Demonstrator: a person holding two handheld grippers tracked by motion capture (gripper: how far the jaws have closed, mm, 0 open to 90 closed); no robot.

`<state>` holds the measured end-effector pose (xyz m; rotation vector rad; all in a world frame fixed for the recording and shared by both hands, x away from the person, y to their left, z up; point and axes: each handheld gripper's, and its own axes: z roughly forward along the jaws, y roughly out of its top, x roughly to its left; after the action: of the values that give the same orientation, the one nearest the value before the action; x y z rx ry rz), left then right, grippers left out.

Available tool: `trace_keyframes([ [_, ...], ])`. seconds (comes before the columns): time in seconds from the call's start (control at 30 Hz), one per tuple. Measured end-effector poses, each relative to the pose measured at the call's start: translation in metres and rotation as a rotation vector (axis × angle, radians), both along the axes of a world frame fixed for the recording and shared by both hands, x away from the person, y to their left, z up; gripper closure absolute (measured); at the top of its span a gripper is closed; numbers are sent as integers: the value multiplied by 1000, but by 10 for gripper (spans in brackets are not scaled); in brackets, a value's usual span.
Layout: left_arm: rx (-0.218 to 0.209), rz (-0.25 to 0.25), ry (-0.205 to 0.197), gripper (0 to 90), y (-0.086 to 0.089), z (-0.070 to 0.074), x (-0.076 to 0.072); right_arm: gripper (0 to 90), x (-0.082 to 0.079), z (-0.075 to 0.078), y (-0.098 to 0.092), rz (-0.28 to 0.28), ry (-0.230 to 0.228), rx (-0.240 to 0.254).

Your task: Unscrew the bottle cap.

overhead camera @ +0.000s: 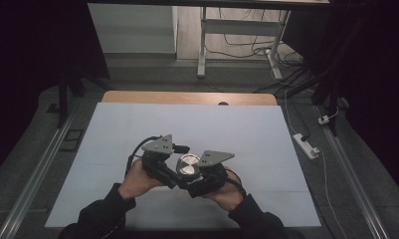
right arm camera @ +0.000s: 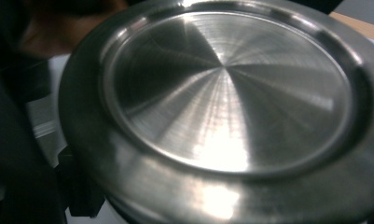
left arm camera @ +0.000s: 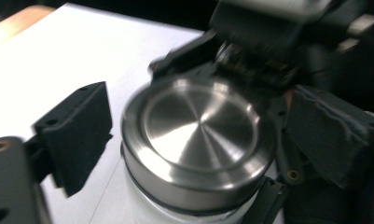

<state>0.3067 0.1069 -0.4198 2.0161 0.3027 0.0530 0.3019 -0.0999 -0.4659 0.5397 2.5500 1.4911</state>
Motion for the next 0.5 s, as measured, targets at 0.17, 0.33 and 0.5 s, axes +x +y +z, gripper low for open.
trace_keyframes([
  [0.17, 32, -99, -50, 53, 12, 8, -3, 140, -6, 0, 5, 85, -8, -8],
  [0.33, 99, -150, -91, 99, 14, 7, -6, 140, -10, 1, 8, 139, -10, -9],
  [0.5, 91, -186, -78, 182, 14, -1, -4, 140, -10, 3, 7, 151, -14, -4],
])
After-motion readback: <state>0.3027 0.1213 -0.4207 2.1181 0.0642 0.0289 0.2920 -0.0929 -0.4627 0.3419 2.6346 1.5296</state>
